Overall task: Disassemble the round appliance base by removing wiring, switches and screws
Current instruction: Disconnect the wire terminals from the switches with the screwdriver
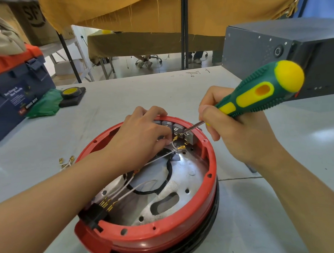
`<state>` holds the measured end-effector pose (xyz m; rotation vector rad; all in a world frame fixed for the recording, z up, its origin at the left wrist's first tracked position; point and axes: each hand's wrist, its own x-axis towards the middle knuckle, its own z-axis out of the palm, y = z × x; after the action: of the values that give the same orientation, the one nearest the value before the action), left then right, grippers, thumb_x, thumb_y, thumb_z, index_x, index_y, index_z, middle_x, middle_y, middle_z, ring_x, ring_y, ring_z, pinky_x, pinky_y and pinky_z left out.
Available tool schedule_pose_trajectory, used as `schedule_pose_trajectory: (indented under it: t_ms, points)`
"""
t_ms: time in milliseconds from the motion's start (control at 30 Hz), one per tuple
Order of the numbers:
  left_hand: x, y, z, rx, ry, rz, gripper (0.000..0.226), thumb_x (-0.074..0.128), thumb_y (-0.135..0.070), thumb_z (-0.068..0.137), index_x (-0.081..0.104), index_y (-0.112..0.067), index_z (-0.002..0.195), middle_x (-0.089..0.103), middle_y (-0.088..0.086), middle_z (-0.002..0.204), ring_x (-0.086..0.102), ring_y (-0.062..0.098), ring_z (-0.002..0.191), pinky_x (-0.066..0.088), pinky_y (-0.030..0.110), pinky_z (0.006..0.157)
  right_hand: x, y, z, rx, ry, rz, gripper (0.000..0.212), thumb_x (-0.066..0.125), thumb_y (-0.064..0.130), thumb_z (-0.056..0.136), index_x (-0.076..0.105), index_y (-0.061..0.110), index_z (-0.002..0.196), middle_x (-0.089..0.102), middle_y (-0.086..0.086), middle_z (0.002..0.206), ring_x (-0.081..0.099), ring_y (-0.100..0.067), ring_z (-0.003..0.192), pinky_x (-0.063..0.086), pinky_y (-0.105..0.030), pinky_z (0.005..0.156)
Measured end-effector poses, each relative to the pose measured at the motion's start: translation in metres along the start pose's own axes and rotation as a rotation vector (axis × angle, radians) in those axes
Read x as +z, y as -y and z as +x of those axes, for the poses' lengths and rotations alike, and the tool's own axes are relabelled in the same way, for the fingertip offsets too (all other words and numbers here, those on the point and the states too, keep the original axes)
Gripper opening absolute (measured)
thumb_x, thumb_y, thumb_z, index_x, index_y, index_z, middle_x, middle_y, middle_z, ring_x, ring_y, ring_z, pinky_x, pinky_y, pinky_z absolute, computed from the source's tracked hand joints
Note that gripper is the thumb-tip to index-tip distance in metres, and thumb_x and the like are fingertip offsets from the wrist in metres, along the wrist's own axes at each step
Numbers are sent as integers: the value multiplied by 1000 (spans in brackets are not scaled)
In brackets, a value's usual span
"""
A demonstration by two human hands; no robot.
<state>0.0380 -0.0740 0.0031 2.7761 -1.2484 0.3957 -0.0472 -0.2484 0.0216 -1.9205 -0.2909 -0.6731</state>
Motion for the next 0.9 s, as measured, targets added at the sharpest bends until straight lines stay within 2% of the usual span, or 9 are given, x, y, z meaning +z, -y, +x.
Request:
schedule_pose_trajectory:
  t_ms: [267,467,600,767,900]
  points:
    - [2,0,-1,26,-25,20,22,51,-38,91,69,-29,100,41,1,140,43,28,109,43,43,90,1,2,1,23,-3,32,24,49,14,75,47,-9,67,41,-5,49,39,-7,45,33,-11,47]
    - [3,1,-2,34,-34,16,21,50,-37,92,68,-28,99,40,1,140,43,27,109,42,42,90,3,4,3,58,-31,26,23,48,16,73,47,-5,65,43,-1,48,40,-7,44,33,-11,46]
    - [2,1,-2,39,-43,7,21,50,-37,91,68,-27,97,41,2,140,43,28,108,43,43,89,4,2,4,159,-101,154,20,48,15,69,44,-4,62,36,1,40,34,-6,37,28,-11,38]
    - [2,0,-2,44,-49,5,19,53,-35,91,68,-25,96,43,4,139,45,30,107,44,44,88,5,1,5,213,-145,221,16,48,15,69,46,4,58,39,8,36,35,-7,34,28,-10,37]
    - [3,1,-2,45,-48,5,20,52,-35,91,68,-24,97,42,4,139,44,30,107,44,43,88,6,2,5,232,-192,228,17,50,17,69,47,5,56,36,6,36,35,-8,33,29,-11,38]
